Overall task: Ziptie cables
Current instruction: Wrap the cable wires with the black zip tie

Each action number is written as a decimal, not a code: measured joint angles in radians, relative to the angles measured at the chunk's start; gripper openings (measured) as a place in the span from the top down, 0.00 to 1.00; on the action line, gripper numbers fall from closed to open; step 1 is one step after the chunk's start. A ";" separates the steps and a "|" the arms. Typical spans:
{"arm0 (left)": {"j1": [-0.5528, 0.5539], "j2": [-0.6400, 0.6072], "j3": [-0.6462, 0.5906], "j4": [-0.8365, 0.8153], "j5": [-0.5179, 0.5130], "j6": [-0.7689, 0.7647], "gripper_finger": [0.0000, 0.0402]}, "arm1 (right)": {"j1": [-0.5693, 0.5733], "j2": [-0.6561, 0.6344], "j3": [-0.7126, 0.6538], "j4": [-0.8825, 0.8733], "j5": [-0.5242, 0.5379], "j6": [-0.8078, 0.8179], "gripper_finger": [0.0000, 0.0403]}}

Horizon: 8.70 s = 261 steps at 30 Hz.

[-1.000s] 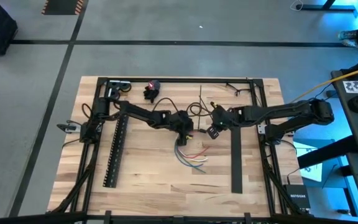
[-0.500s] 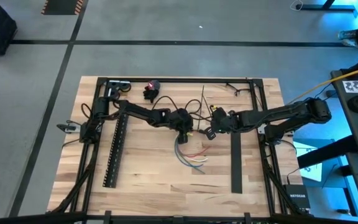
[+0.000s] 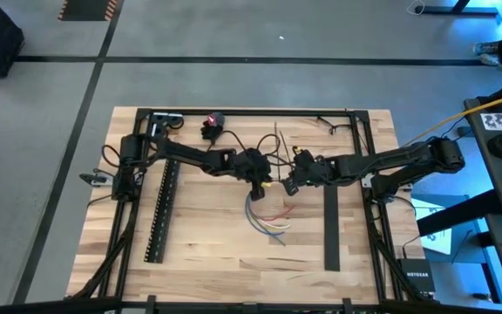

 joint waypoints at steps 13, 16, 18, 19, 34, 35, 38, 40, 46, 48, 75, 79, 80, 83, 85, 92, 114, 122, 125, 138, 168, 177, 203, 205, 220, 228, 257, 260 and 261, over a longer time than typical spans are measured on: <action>-0.009 -0.001 0.001 0.012 -0.008 -0.127 0.97 | 0.000 0.088 0.000 0.037 -0.036 0.026 0.96; -0.014 -0.002 0.001 0.000 -0.008 -0.129 0.97 | 0.000 0.088 0.001 0.114 -0.036 0.050 0.96; -0.018 -0.002 0.001 0.006 -0.008 -0.131 0.97 | 0.000 0.088 0.000 0.145 -0.035 0.070 0.96; -0.020 -0.002 0.001 0.012 -0.008 -0.137 0.97 | 0.000 0.088 0.000 0.163 -0.033 0.076 0.96; -0.040 -0.002 0.001 0.038 0.036 -0.067 0.97 | 0.001 0.152 0.000 0.294 -0.082 0.005 0.96; -0.041 -0.002 0.002 0.042 0.046 -0.036 0.97 | 0.001 0.152 0.000 0.288 -0.099 -0.025 0.96; -0.046 -0.015 0.001 0.063 0.080 0.030 0.97 | 0.001 0.152 0.002 0.233 -0.100 -0.068 0.96; -0.051 -0.032 0.002 0.072 0.079 0.055 0.97 | 0.001 0.152 0.002 0.207 -0.075 -0.068 0.96; -0.051 -0.042 0.002 0.079 0.065 0.081 0.97 | 0.001 0.152 0.001 0.288 -0.042 -0.072 0.96; -0.051 -0.038 0.002 0.082 0.065 0.075 0.97 | 0.000 0.152 0.001 0.339 -0.043 -0.080 0.96; -0.052 -0.032 0.000 0.076 0.066 0.082 0.97 | -0.001 0.160 0.155 0.086 -0.139 -0.571 0.57; -0.047 -0.031 0.000 0.076 0.050 0.072 0.97 | 0.001 0.158 0.220 -0.015 -0.161 -0.685 0.55; -0.044 -0.031 0.000 0.076 0.047 0.070 0.97 | 0.002 0.158 0.229 -0.030 -0.164 -0.695 0.55; -0.036 -0.031 0.000 0.076 0.046 0.067 0.97 | 0.002 0.158 0.236 -0.038 -0.161 -0.710 0.55; -0.030 -0.031 0.000 0.077 0.053 0.060 0.97 | 0.001 0.158 0.236 -0.032 -0.153 -0.711 0.55; -0.023 -0.031 0.000 0.077 0.058 0.051 0.97 | 0.001 0.142 0.227 -0.092 -0.121 -0.716 0.55; -0.020 -0.031 0.000 0.087 0.064 0.083 0.97 | 0.001 -0.050 -0.071 -0.118 -0.211 -0.577 0.55; -0.011 -0.016 0.000 0.084 0.064 0.077 0.97 | 0.001 -0.036 -0.078 0.053 -0.208 -0.637 0.55; -0.011 -0.015 0.000 0.085 0.073 0.071 0.97 | 0.000 -0.036 -0.078 0.066 -0.207 -0.647 0.55; -0.004 -0.014 0.000 0.087 0.075 0.046 0.97 | 0.000 -0.051 0.023 -0.119 -0.174 -0.689 0.55; -0.005 -0.010 0.000 0.096 0.075 0.073 0.97 | 0.000 -0.024 -0.173 0.281 -0.166 -0.846 0.55; -0.007 -0.010 0.000 0.129 0.090 0.073 0.97 | 0.000 0.004 -0.174 0.334 -0.165 -0.847 0.55; -0.006 -0.010 0.000 0.131 0.090 0.072 0.97 | 0.000 0.030 -0.116 0.144 -0.167 -0.786 0.55; -0.006 -0.010 0.000 0.132 0.090 0.071 0.97 | 0.000 0.072 -0.116 0.179 -0.167 -0.796 0.55; -0.009 -0.007 0.000 0.135 0.112 0.077 0.97 | 0.000 0.162 -0.046 0.341 -0.166 -0.840 0.55; -0.009 -0.006 0.000 0.130 0.114 0.071 0.95 | 0.000 0.205 -0.047 0.333 -0.220 -0.795 0.55; 0.001 0.011 0.016 0.062 0.042 0.383 0.64 | 0.000 0.205 -0.047 0.324 -0.220 -0.768 0.55; 0.010 0.023 0.016 0.060 0.041 0.444 0.64 | 0.000 0.205 -0.047 0.322 -0.220 -0.743 0.55; 0.013 0.026 0.015 0.054 0.040 0.465 0.64 | 0.000 0.205 -0.047 0.323 -0.220 -0.736 0.55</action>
